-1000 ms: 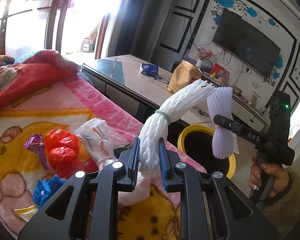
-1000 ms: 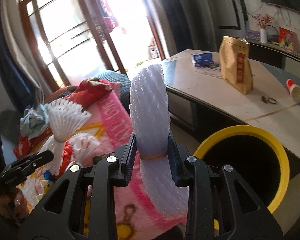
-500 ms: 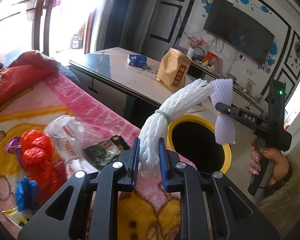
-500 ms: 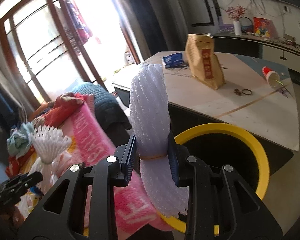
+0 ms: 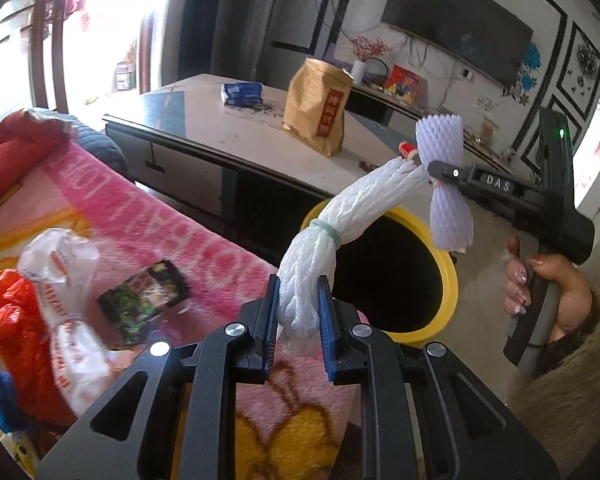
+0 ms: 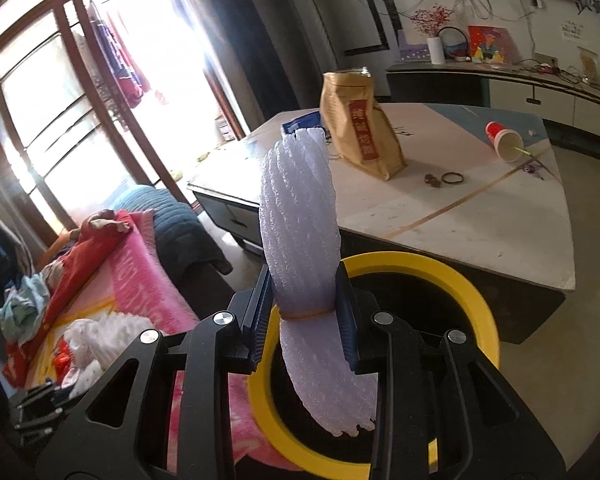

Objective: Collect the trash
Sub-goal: 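Carry both held foam nets over the yellow trash bin with both tools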

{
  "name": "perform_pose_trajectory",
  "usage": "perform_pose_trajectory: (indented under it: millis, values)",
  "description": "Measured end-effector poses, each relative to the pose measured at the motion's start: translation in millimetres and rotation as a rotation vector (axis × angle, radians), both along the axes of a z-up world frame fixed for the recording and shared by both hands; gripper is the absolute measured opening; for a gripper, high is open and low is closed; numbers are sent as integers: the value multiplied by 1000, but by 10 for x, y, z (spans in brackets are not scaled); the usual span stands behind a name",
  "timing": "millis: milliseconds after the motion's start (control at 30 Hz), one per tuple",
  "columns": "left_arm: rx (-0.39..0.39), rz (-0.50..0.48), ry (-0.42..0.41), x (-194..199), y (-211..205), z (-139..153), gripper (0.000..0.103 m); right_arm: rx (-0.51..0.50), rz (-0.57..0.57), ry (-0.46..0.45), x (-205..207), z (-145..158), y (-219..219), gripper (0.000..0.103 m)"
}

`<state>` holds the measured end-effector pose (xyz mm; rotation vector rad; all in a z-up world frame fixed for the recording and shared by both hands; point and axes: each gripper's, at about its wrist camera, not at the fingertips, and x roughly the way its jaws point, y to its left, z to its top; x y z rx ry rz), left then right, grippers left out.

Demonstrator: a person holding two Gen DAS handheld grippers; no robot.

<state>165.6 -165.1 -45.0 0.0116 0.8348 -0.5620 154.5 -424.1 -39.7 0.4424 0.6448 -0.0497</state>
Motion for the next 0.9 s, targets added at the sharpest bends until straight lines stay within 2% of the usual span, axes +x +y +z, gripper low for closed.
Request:
perform_pose_trajectory:
  millis: [500,667,700,767,800,833,867,900]
  values:
    - [77,-75,65,155,-628,-391,18,24,-51,52,24,-213,-260,24]
    - [105,-97,87,266,-849,-515,18,39,-69,64,23,-266,-332,31]
    - [103,-100,86,254,-862,-524,22,43,-75,67,18,-280,-352,33]
    - [94,-107,81,267,-906,-528,44,42,-89,71,12,-292,-375,49]
    - [74,-111,72,258,-903,-513,65,42,-94,70,5,-296,-384,49]
    - [52,-114,61,238,-884,-494,75,41,-94,70,2,-299,-385,49]
    - [36,-113,51,225,-865,-475,78,35,-92,73,4,-304,-379,50]
    - [29,-109,44,213,-849,-464,85,31,-92,74,-3,-310,-385,52]
